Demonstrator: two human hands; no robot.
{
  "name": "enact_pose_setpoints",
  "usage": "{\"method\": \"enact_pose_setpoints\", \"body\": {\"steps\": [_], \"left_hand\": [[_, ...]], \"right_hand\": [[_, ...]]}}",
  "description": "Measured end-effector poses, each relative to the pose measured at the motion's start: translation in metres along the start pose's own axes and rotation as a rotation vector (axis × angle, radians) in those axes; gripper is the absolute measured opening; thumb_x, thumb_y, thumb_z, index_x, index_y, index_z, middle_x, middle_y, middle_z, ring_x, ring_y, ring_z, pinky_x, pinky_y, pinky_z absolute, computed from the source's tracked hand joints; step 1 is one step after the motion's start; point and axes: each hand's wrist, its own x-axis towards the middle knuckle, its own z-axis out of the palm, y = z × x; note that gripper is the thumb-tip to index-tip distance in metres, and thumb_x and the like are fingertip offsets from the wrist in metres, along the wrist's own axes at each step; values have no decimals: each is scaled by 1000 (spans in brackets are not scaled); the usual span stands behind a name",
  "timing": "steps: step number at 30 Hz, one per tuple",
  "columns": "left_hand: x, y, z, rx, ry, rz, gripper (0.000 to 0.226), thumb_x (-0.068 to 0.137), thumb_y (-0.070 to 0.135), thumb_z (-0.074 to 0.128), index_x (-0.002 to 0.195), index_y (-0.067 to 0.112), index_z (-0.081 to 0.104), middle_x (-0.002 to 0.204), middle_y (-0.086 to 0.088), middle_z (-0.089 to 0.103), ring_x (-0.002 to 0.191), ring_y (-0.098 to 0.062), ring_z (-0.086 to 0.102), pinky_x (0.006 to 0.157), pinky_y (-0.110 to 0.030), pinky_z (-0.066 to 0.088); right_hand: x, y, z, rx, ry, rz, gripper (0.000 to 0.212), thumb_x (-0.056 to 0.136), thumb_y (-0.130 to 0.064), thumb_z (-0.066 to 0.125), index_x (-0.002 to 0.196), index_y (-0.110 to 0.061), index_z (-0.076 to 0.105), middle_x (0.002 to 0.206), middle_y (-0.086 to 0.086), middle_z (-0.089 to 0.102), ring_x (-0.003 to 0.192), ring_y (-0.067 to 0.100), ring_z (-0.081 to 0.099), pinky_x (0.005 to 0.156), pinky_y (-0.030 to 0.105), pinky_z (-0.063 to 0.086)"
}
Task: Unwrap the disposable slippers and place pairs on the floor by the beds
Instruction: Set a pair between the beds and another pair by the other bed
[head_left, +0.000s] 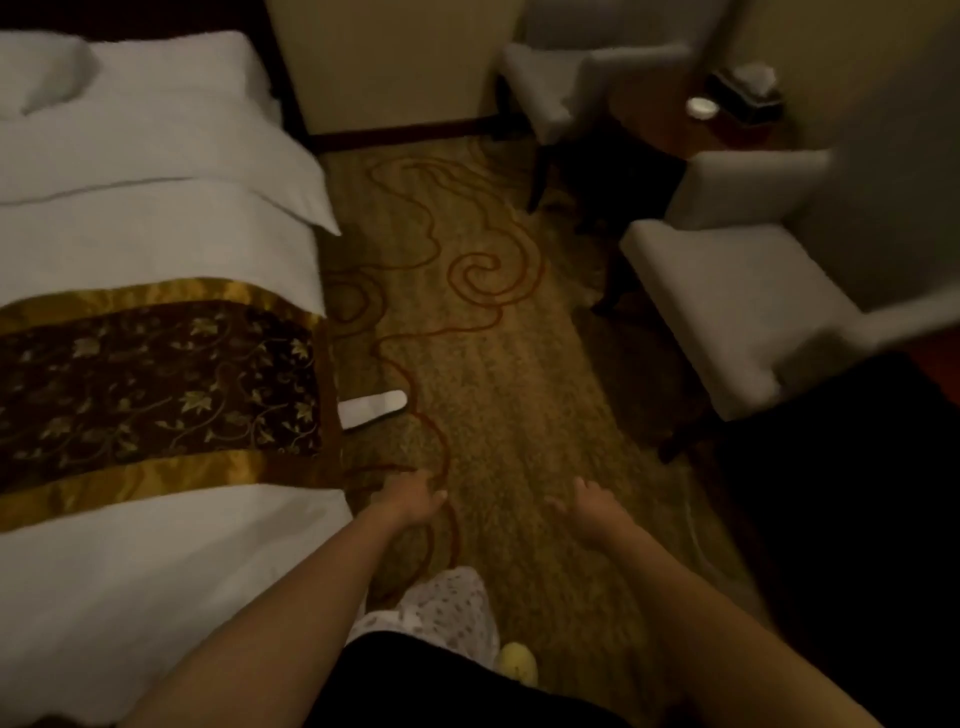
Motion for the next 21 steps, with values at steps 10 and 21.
{"method": "enact_pose_setpoints", "body": {"steps": [10, 21], "left_hand": [[109, -31, -51, -327, 7, -295, 49, 97, 35, 38, 137, 7, 40, 147, -17, 39, 134, -31, 37, 110, -34, 31], [223, -44, -178, -726, 121, -515, 45, 95, 33, 42, 133, 8, 45, 138, -15, 47, 124, -30, 45, 101, -36, 39]], "right_hand": [[166, -83, -80, -237, -140, -284, 65, 96, -48, 35, 143, -4, 25, 147, 21, 35, 132, 36, 37, 109, 42, 34], [345, -221, -214, -412, -165, -465, 55, 96, -40, 40, 136, -3, 36, 137, 22, 48, 123, 36, 47, 100, 39, 40]]}}
